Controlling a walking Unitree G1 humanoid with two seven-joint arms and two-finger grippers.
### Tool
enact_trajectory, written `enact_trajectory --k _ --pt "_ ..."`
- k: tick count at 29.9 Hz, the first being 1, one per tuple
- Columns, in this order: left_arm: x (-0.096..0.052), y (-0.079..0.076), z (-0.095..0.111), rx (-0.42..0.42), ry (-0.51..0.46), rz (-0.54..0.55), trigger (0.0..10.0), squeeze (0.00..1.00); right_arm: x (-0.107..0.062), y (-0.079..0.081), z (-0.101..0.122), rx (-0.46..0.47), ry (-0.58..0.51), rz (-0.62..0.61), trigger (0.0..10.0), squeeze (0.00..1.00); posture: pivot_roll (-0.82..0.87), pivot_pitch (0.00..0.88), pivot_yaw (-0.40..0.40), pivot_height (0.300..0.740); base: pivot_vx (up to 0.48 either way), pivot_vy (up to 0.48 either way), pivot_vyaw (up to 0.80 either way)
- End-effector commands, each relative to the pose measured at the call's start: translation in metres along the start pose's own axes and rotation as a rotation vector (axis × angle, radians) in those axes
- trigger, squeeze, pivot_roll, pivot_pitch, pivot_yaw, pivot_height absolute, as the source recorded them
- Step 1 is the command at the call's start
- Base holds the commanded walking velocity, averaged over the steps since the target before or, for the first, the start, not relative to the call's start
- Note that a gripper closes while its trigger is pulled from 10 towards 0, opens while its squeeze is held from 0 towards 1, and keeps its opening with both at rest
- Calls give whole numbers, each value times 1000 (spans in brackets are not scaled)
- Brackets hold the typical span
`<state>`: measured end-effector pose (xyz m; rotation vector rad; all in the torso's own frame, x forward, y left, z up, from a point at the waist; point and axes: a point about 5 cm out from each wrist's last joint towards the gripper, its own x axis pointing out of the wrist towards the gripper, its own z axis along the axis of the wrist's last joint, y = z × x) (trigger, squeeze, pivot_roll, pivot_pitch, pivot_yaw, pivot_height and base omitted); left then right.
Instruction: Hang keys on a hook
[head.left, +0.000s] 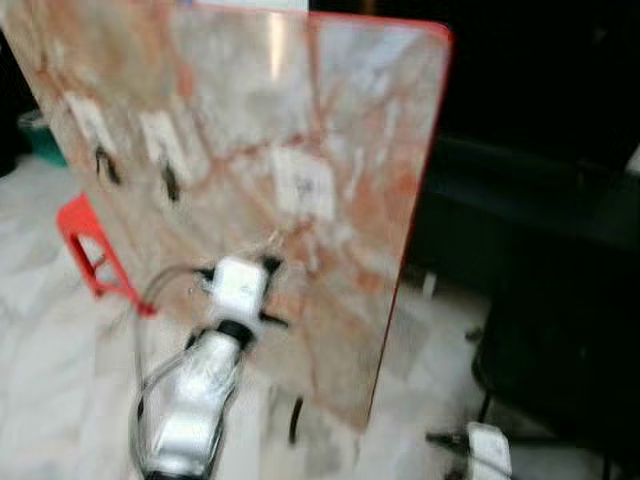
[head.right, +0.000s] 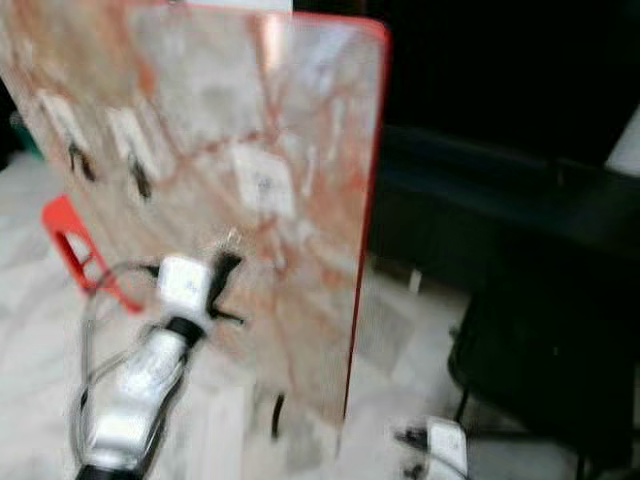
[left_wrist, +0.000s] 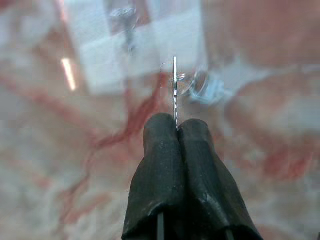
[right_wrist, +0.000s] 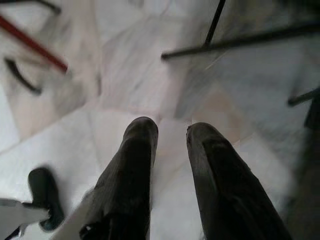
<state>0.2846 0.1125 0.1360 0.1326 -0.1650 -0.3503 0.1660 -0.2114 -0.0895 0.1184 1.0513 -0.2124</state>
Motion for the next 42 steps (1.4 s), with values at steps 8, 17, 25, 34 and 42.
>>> enact_trajectory --k 8,17,25,34,42 --pt "-6 9 7 6 -27 20 10000 0 1 16 7 -11 -18 42 10000 0 29 0 -21 740 0 0 0" --pt "-10 10 12 -3 -44 28 10000 0 1 16 8 -16 -20 43 10000 0 39 0 -21 740 0 0 0" --pt "-16 12 15 0 -50 42 10000 0 1 16 8 -23 -21 46 10000 0 36 0 -24 740 0 0 0" --pt "-13 15 20 1 -57 48 10000 0 1 16 9 -30 -20 47 10000 0 38 0 -26 740 0 0 0" --pt "-7 12 22 -7 -60 21 10000 0 1 16 9 -32 -21 47 10000 0 37 0 -26 740 0 0 0"
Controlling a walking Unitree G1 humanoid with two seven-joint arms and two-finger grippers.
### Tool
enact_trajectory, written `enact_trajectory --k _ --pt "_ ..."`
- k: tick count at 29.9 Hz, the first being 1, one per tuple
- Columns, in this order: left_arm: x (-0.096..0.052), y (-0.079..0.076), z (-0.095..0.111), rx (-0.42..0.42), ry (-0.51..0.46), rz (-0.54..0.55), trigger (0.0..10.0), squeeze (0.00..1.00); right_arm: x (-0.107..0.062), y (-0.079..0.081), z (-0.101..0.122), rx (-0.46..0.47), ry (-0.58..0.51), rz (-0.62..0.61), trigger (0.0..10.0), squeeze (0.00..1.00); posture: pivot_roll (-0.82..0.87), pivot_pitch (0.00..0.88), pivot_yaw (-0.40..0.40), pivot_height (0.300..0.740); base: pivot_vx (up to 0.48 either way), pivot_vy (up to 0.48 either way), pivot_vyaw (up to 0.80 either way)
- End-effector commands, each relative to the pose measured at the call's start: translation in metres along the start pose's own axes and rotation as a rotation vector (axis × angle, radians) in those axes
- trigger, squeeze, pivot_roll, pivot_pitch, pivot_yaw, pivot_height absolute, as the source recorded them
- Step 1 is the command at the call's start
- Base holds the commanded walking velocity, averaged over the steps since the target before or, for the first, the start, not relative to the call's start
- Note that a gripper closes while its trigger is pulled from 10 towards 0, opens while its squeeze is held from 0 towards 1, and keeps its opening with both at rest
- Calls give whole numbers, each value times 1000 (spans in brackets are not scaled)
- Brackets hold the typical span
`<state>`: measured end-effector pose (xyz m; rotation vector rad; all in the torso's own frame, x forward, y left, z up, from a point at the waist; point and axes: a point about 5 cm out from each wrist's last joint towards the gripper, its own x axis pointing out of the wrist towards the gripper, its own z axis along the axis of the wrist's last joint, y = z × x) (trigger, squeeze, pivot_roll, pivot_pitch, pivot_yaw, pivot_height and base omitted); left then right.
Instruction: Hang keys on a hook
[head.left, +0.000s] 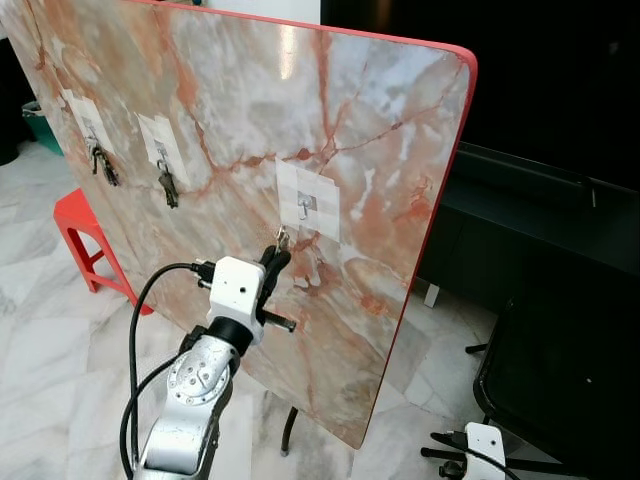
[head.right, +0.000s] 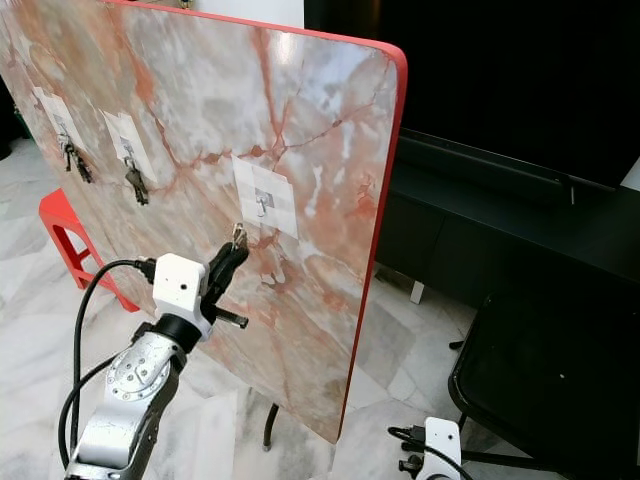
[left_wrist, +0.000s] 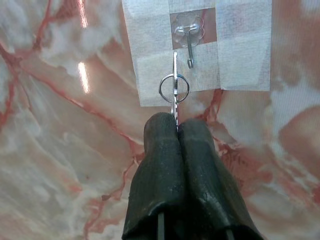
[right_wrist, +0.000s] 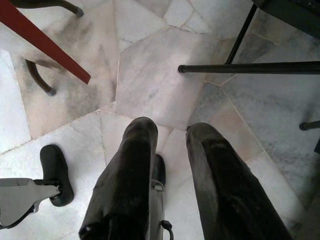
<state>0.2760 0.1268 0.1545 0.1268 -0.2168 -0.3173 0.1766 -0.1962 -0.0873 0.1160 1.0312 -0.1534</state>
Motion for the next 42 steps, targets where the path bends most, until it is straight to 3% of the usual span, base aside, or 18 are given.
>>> enact_trajectory --k 1,13,42 --pt "5 -2 5 -14 -13 -16 10000 0 0 -1 2 -4 -2 -3 10000 0 39 0 -27 740 0 0 0" --pt "10 -8 4 -29 -5 -64 10000 0 0 -1 2 -2 -3 -6 10000 0 34 0 -25 740 0 0 0" --pt "20 -6 8 -20 -23 -52 10000 0 0 -1 2 -8 -4 -5 10000 0 32 0 -25 740 0 0 0"
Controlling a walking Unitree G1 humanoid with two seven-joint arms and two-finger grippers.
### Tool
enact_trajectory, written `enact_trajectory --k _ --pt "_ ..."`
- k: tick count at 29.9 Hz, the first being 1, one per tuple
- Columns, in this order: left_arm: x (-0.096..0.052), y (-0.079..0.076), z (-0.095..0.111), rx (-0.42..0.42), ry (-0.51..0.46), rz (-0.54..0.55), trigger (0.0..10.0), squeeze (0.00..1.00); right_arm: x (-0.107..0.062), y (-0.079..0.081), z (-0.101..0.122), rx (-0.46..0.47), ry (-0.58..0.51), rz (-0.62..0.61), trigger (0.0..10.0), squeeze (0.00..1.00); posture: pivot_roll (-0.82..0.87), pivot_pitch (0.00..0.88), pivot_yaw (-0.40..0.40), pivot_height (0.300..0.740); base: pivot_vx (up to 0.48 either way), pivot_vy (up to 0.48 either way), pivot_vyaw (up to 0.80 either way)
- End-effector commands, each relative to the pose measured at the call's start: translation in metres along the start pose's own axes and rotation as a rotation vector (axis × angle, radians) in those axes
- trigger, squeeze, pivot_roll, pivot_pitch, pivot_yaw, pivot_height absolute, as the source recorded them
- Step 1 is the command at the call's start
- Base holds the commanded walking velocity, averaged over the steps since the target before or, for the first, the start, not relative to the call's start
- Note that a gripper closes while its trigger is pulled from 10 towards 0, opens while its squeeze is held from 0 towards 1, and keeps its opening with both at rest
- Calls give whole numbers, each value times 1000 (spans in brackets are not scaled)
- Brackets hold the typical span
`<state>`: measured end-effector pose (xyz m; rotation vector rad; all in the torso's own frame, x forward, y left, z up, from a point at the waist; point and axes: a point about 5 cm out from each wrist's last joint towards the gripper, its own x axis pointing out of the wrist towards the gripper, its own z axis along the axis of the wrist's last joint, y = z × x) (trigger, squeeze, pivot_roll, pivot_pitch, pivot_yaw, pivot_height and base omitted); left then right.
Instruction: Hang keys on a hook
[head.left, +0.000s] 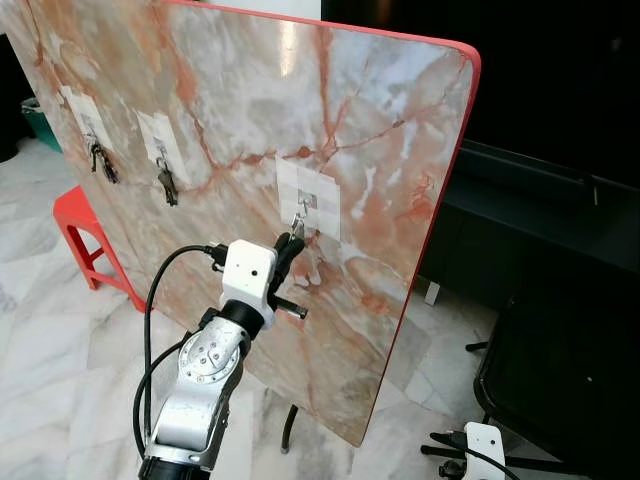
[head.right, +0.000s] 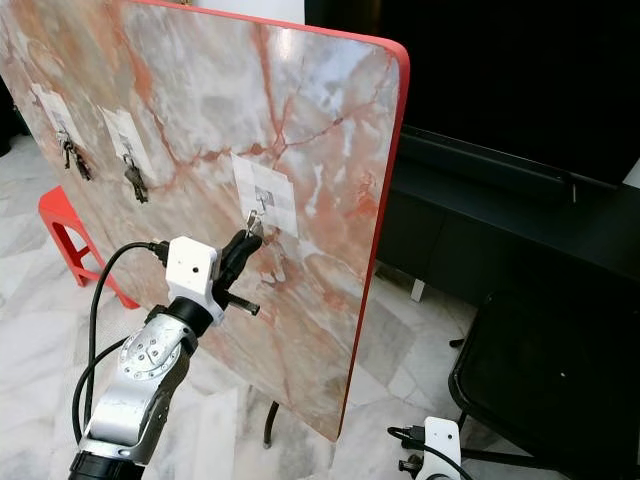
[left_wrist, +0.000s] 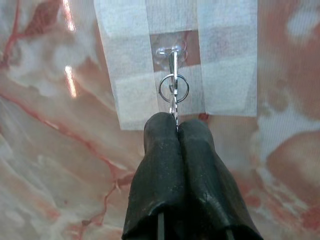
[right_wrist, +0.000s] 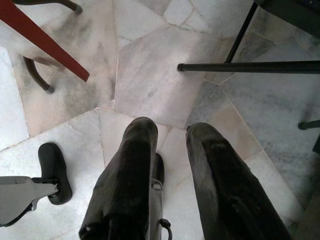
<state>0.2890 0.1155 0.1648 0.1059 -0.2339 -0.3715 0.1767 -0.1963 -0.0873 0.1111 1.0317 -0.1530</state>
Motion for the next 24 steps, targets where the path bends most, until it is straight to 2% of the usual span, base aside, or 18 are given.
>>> enact_trajectory --k 1,24 --pt "3 -1 0 3 1 -2 10000 0 0 -1 2 -4 -4 -3 10000 0 32 0 -25 740 0 0 0" --pt "4 1 -1 0 1 -2 10000 0 0 -1 3 -12 -5 -4 10000 0 28 0 -25 740 0 0 0"
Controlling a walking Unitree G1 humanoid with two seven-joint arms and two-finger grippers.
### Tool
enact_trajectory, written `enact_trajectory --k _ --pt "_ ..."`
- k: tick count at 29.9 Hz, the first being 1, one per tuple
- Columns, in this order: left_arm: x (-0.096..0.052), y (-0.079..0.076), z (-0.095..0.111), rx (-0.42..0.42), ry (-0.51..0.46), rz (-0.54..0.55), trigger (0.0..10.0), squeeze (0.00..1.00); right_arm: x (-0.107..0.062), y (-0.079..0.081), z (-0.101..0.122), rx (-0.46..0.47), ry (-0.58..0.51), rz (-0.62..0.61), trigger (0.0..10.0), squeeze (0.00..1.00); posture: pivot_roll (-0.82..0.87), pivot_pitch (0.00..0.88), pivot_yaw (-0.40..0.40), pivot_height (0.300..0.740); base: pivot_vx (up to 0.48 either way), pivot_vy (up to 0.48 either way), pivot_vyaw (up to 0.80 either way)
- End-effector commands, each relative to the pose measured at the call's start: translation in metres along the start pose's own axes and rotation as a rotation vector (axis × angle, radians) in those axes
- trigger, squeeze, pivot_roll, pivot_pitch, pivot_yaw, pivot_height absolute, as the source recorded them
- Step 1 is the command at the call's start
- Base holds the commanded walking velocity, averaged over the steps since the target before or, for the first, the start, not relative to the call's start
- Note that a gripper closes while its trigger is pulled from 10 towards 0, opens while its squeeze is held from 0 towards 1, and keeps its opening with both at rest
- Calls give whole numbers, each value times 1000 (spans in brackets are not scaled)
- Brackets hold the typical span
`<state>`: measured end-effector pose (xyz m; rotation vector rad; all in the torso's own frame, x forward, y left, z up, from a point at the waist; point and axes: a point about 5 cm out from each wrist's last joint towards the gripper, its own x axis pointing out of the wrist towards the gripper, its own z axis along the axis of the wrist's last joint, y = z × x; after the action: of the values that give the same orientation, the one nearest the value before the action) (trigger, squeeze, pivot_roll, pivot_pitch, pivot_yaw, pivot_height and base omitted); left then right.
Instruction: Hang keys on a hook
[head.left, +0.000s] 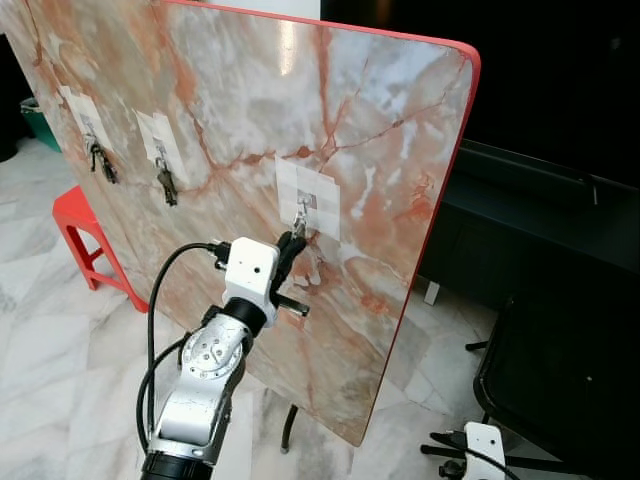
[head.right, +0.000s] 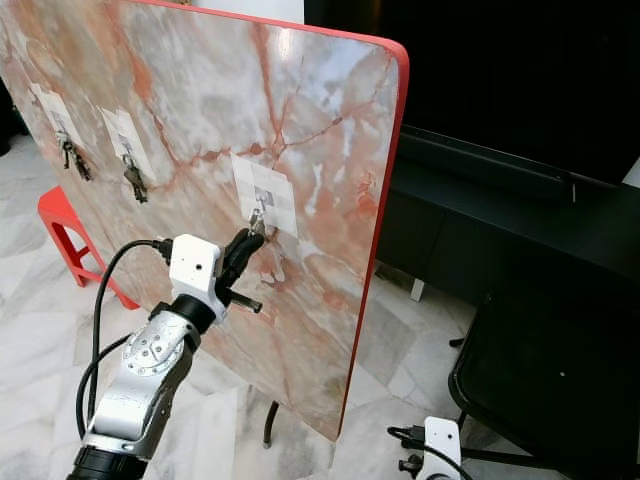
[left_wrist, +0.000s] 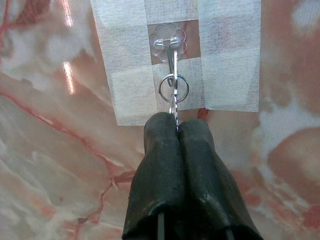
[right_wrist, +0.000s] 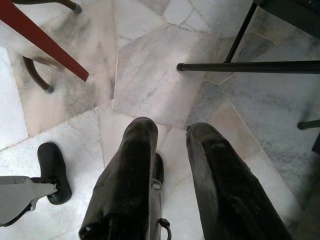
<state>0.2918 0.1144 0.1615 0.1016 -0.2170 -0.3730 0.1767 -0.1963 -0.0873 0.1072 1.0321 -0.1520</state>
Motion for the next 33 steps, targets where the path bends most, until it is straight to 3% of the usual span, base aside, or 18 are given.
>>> enact_trajectory --k 1,33 --pt "2 1 3 7 -15 -1 10000 0 0 -1 3 -8 -5 -3 10000 0 31 0 -25 740 0 0 0" --pt "6 0 5 -4 -31 -21 10000 0 0 -2 3 -18 -6 -8 10000 0 28 0 -31 740 0 0 0"
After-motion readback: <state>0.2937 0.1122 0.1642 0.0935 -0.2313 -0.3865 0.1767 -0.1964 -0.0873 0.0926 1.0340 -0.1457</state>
